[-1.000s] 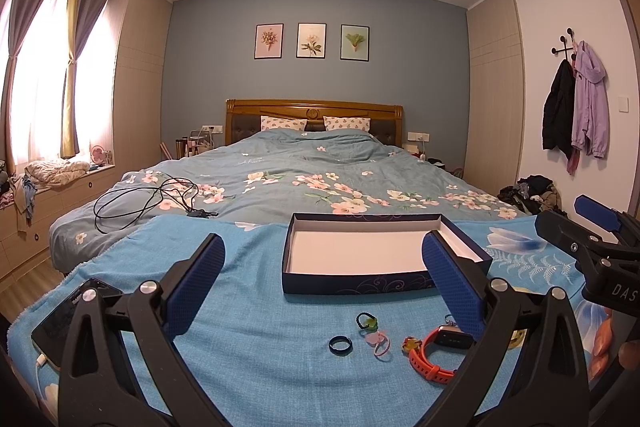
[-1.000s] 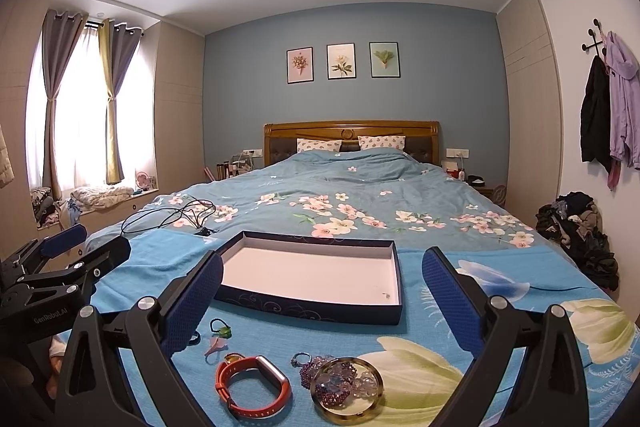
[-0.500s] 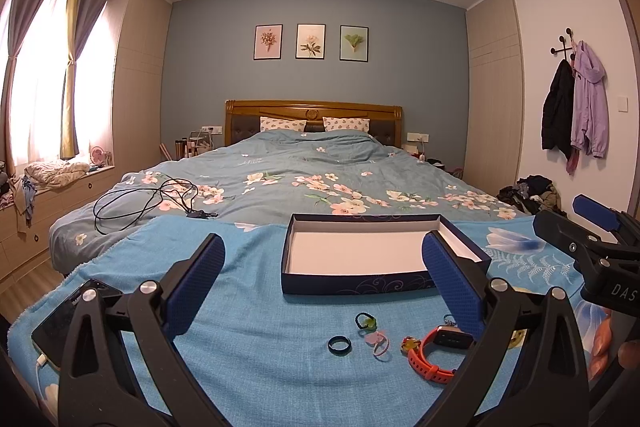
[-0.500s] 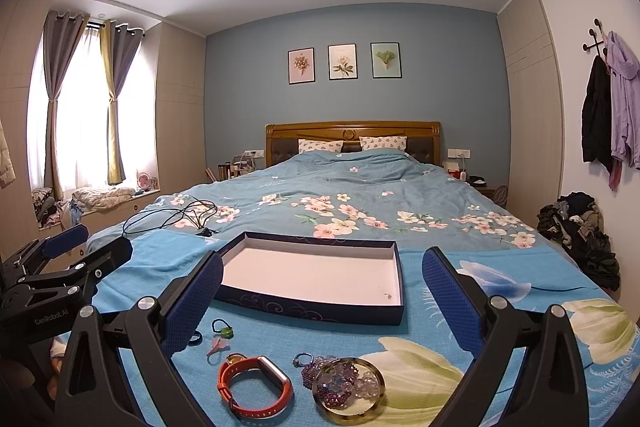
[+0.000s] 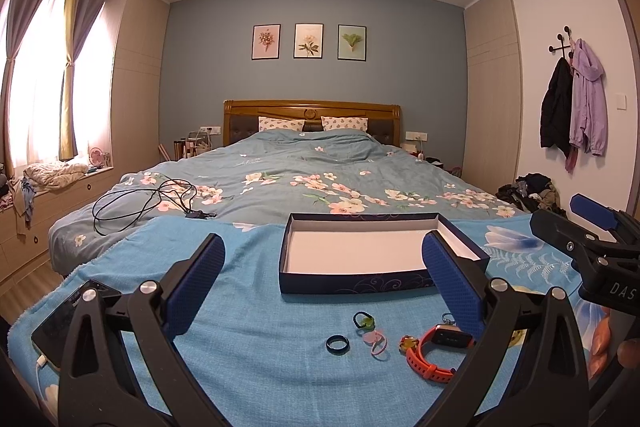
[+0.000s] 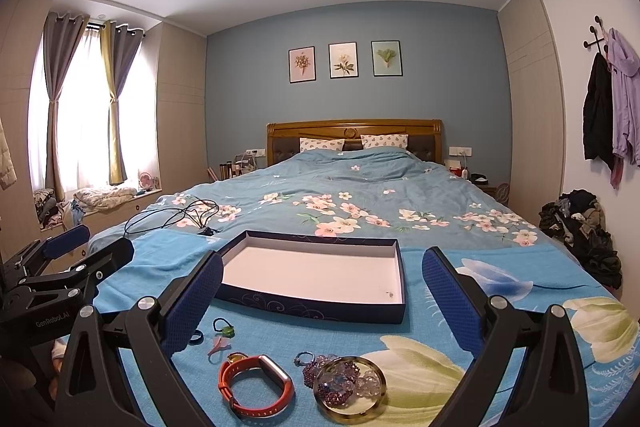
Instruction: Organize jewelry
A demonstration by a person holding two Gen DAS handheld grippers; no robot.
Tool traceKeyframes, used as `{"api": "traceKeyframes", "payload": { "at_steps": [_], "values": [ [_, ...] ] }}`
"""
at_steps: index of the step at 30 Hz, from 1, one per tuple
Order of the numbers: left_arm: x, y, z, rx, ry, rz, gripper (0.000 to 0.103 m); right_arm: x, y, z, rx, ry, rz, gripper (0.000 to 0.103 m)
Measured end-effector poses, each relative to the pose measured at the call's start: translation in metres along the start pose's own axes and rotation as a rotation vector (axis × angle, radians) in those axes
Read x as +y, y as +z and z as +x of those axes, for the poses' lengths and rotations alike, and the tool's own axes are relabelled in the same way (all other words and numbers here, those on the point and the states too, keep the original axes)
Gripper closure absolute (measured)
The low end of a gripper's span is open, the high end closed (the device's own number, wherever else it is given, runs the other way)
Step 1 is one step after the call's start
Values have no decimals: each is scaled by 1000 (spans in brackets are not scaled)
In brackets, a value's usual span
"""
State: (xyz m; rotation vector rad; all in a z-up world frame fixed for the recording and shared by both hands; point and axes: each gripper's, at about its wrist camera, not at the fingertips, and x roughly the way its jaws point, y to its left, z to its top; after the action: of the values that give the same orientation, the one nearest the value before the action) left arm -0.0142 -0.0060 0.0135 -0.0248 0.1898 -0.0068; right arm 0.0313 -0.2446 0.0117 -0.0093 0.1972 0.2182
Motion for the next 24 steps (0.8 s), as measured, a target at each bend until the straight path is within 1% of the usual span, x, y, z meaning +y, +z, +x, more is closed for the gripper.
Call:
{"api": "traceKeyframes", "payload": {
  "at_steps": [8,18,21,24],
  "values": [
    [-1,0,-1,3,-2,1,6,3,-3,4,11,10,10,7],
    [1,-5,4,19,-19,4,6,-3,-4,4,24,19,17,7],
    [1,-7,6,37,-40,7,6,-7,-5,4,39,19,19,7],
    [-1,-9,12,74,-75,24,6,-13,-8,6,73,25,19,7]
  ]
}}
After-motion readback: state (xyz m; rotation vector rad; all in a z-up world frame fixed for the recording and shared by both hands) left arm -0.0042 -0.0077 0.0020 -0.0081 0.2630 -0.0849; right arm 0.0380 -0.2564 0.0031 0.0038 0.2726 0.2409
